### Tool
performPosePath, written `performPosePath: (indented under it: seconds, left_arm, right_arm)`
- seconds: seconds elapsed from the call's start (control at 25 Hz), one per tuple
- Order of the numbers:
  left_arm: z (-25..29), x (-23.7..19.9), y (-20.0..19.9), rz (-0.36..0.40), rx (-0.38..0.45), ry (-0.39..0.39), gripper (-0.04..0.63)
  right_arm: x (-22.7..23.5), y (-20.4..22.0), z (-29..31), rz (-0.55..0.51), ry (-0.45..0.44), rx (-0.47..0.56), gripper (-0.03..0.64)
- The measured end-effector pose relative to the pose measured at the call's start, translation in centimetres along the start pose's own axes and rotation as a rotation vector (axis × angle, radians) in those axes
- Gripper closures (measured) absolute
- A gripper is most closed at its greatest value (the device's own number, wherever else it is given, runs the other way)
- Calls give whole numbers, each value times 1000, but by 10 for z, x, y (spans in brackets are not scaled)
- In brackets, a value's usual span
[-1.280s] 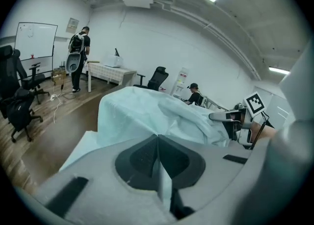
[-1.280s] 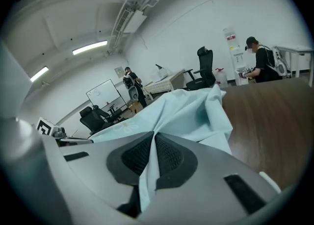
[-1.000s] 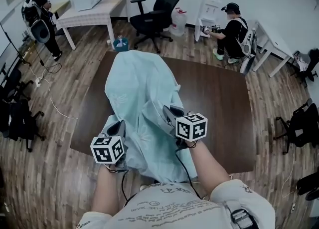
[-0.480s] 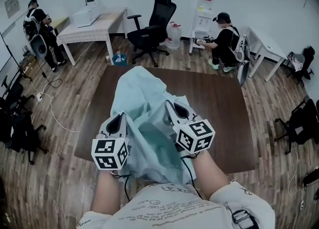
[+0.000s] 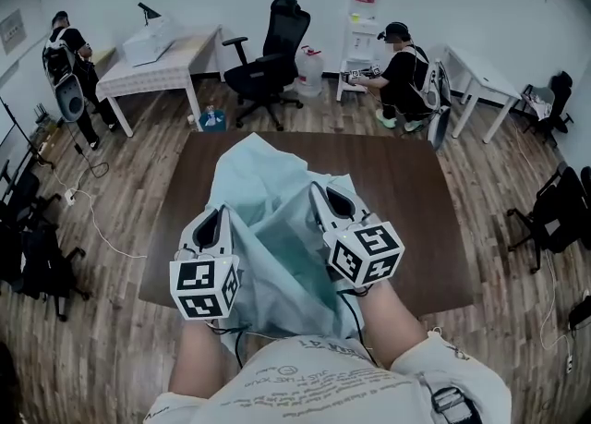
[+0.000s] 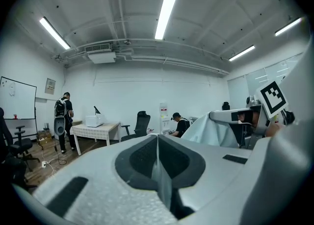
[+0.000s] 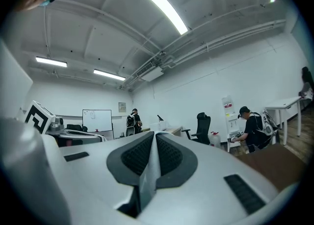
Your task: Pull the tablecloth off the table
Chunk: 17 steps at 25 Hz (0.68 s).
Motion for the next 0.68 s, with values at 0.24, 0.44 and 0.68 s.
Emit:
performPosePath:
  seconds: [0.24,0.44,0.68]
  left_arm:
    - [0,1,5,-4,-29,-10,586]
    - [4,1,6,1,-45,-13,586]
    - [12,-3,13,-9,-61,-16,586]
  right_arm:
    - [3,6,-3,9,10,-24,601]
    - [7,5,1,18,9,-31,601]
    - [11,11,8,28,2,-33,601]
Point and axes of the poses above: the fingertips, and each gripper's own axes: z forward along the fingers, x to its right, y out of its underside, the point moved 9 cm from there along -z, backward along the fingers, and after that the axes turned 10 degrees about -y, right-handed, at the moved point
